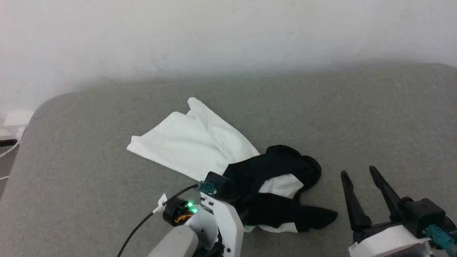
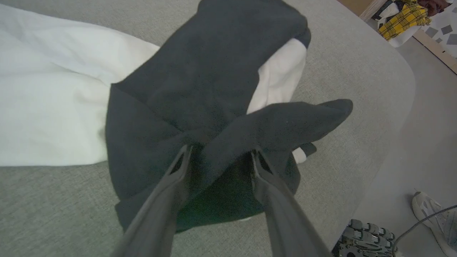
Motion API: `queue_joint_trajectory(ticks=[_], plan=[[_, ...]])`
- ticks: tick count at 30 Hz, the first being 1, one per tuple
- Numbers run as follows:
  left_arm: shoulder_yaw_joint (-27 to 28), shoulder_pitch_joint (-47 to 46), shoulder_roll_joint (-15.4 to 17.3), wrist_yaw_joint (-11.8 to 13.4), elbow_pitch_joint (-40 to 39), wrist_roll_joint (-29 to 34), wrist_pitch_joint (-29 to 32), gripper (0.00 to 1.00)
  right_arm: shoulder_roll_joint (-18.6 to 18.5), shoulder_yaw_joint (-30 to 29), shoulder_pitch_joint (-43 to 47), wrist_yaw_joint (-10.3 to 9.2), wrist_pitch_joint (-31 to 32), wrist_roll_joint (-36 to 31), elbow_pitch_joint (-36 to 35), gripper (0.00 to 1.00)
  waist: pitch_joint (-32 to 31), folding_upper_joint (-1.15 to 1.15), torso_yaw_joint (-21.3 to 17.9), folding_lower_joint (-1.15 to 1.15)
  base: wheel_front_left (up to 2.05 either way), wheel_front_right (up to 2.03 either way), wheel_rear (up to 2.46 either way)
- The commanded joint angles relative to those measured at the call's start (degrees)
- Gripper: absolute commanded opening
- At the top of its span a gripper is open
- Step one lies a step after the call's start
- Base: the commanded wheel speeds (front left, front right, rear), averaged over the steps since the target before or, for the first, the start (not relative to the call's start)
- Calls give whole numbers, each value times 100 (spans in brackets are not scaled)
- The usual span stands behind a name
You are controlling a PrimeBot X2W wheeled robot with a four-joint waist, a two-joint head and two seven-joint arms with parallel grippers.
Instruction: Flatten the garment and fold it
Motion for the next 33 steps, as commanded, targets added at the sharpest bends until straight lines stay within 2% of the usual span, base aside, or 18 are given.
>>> queue_joint_trajectory(ticks=[1,6,9,12,16,21,24,25,26,33], plan=[[-21,-137,47,-37,84,-59,-33,0,12,6,-91,-11,-56,43,38,100,33,0,-57,0,0,0,0],[98,-336,84,-17,-111,-72,-518,0,12,-52,-73,-11,-119,93,107,100,17,0,-34,0,0,0,0],[328,-354,138,168,-552,-53,-880,0,12,-90,-43,-11,-129,128,152,100,-21,0,56,0,0,0,0],[713,-127,279,510,-1114,-118,-1151,0,12,-83,-30,-11,-135,167,186,100,-51,0,139,0,0,0,0],[1303,717,596,1093,-1701,-329,-1190,0,12,-77,-24,-11,-158,191,218,100,-54,0,221,0,0,0,0],[1798,2151,810,1723,-1841,-694,-966,0,12,-119,-12,-11,-177,207,243,100,-26,0,331,0,0,0,0],[1962,2693,841,1964,-1787,-814,-908,0,12,-185,4,-11,-181,212,251,100,-39,0,456,0,0,0,0],[1984,2769,837,1984,-1791,-840,-921,23,12,-195,10,-11,-175,209,253,100,-48,0,503,0,0,0,0],[1992,2802,820,1976,-1815,-863,-954,100,12,-196,14,-11,-166,204,254,100,-63,0,543,0,0,0,0],[1871,2361,878,1790,-2242,-630,-1255,100,12,-133,13,-11,-103,160,231,100,-217,0,625,0,0,0,0]])
